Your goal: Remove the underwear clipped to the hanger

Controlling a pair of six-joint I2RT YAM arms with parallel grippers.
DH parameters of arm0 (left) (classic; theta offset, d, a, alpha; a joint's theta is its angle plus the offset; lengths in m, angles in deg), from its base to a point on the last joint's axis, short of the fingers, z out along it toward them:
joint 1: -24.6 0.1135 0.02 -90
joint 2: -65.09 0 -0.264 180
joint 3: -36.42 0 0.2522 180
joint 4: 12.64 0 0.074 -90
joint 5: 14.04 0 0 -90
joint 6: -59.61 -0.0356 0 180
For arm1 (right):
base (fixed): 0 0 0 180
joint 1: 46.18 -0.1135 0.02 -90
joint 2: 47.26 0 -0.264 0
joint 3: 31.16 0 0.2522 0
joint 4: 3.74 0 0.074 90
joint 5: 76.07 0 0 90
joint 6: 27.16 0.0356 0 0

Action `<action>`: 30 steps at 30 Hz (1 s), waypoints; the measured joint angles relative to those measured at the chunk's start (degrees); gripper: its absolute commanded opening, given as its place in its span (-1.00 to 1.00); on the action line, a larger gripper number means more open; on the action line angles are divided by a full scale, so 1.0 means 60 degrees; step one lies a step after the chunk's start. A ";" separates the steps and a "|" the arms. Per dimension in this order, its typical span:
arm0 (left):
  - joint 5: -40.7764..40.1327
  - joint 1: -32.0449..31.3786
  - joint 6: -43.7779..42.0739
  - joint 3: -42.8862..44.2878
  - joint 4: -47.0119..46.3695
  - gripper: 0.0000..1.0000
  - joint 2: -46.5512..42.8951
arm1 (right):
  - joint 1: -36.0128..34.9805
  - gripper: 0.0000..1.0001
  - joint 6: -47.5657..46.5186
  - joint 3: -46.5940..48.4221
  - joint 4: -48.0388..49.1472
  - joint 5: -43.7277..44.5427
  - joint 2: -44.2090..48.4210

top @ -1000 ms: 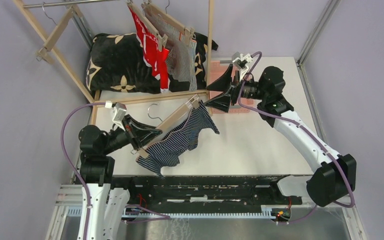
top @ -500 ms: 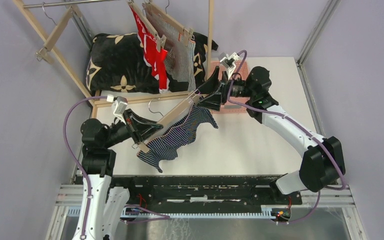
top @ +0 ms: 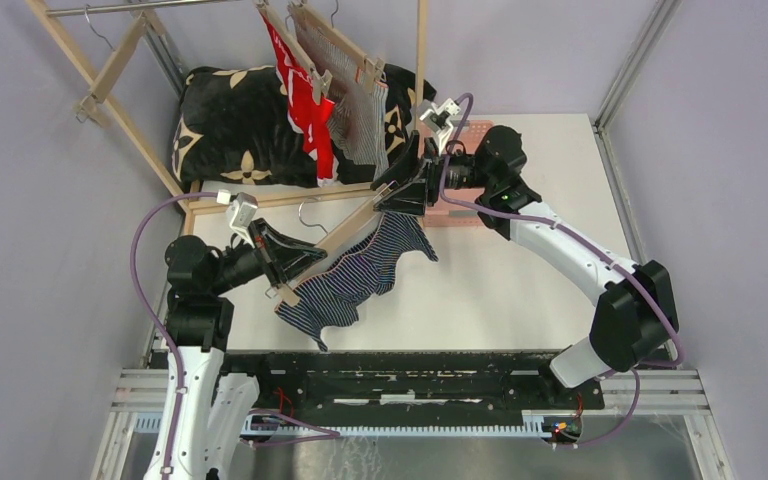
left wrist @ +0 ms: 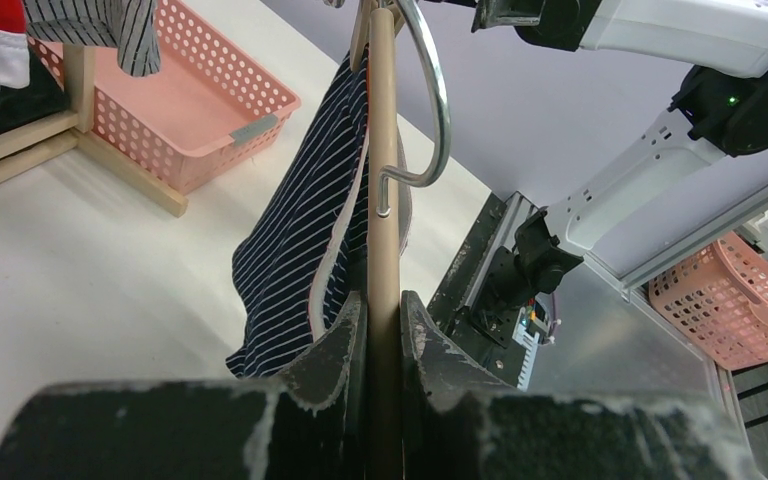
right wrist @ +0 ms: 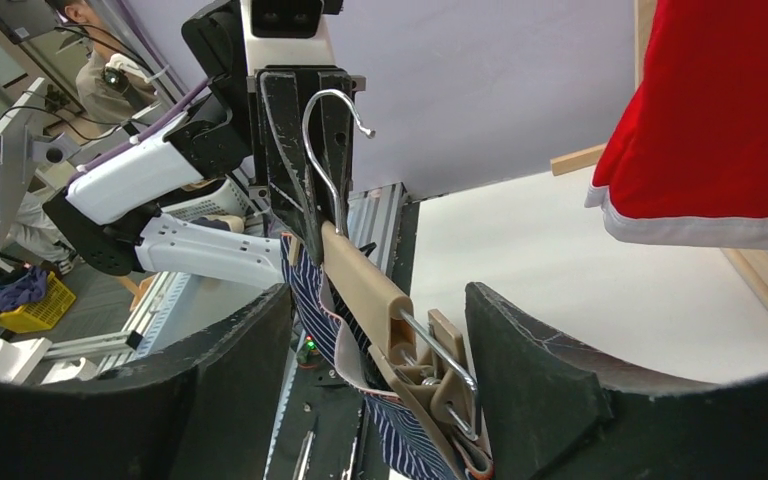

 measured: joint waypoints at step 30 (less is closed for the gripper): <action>0.0029 -0.0007 -0.0004 -0.0004 0.0062 -0.95 0.0015 | -0.0029 0.21 -0.1293 0.0149 -0.1738 0.0175 0.0087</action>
